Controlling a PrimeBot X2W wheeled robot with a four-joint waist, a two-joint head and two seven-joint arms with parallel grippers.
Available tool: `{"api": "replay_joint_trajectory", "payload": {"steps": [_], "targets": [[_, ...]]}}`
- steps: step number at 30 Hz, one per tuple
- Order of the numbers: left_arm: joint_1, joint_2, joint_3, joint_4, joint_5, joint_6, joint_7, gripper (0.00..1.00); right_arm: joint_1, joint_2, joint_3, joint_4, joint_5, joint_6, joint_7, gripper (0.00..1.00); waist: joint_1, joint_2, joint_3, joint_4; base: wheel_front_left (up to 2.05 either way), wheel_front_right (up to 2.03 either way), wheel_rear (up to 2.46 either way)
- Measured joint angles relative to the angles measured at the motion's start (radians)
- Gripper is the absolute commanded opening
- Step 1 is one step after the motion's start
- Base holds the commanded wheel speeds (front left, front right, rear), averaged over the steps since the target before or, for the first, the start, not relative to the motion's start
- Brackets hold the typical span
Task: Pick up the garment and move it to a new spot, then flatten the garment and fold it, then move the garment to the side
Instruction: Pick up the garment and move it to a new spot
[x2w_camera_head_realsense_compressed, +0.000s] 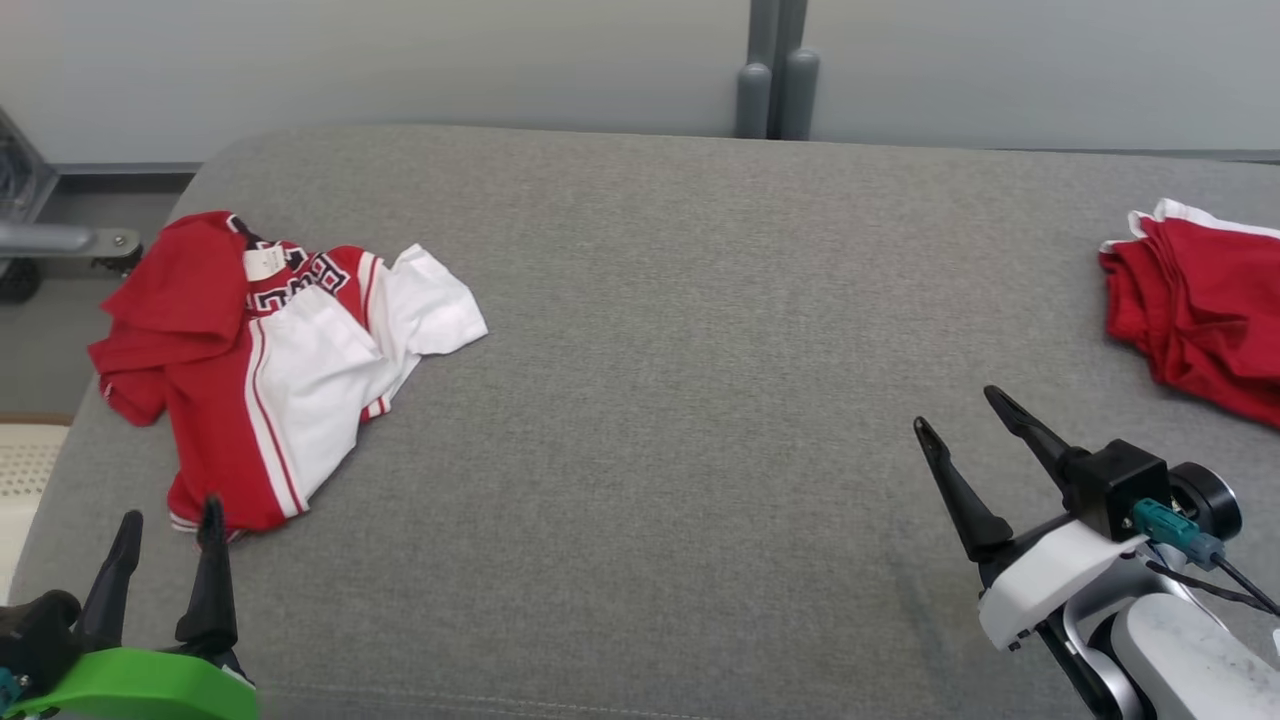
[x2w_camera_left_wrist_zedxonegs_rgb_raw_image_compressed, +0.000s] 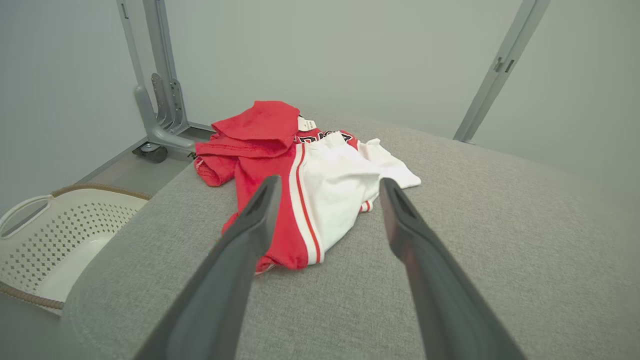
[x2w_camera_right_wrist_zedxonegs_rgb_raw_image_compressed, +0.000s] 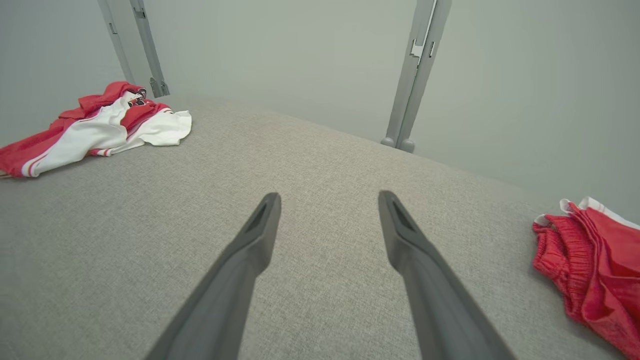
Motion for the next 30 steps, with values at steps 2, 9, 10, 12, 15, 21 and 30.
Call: {"api": "replay_joint_trajectory", "payload": {"steps": [2,9,10,12,15,21,30], "targets": [[0.013,-0.003,0.019,0.001,0.0,0.0,0.0,1.0,-0.015,0.002,0.008,0.001,-0.007,0.003,0.009,1.0,0.0,0.0,0.0,0.027,0.0,0.0,0.0],[0.022,-0.011,0.016,0.001,0.0,0.007,-0.001,1.0,-0.015,0.002,-0.011,0.022,-0.007,-0.001,0.025,1.0,0.0,0.0,-0.007,0.124,0.0,0.0,0.0],[0.022,-0.011,0.008,0.001,0.001,0.007,-0.001,1.0,-0.009,0.002,-0.02,0.025,-0.004,-0.002,0.025,1.0,0.0,0.0,-0.009,0.138,0.0,0.0,0.0],[0.021,-0.012,0.004,0.0,0.003,0.007,-0.001,1.0,0.003,0.003,-0.028,0.026,0.002,-0.008,0.026,1.0,0.0,0.0,-0.013,0.167,0.0,0.0,0.0],[0.022,-0.009,0.023,0.0,0.003,0.007,-0.001,1.0,0.003,0.015,-0.026,0.023,0.002,-0.009,0.034,1.0,0.0,0.0,-0.019,0.202,0.0,0.0,0.0],[0.023,-0.002,0.04,-0.004,0.0,0.007,-0.001,1.0,0.008,0.022,-0.027,0.021,0.002,-0.01,0.043,1.0,0.0,0.0,-0.024,0.224,0.0,0.0,0.0],[0.004,0.008,0.011,-0.028,-0.048,-0.026,0.068,1.0,0.015,0.011,-0.06,-0.016,0.002,-0.018,0.064,1.0,0.0,0.0,0.013,0.21,0.0,0.0,0.0]]}}
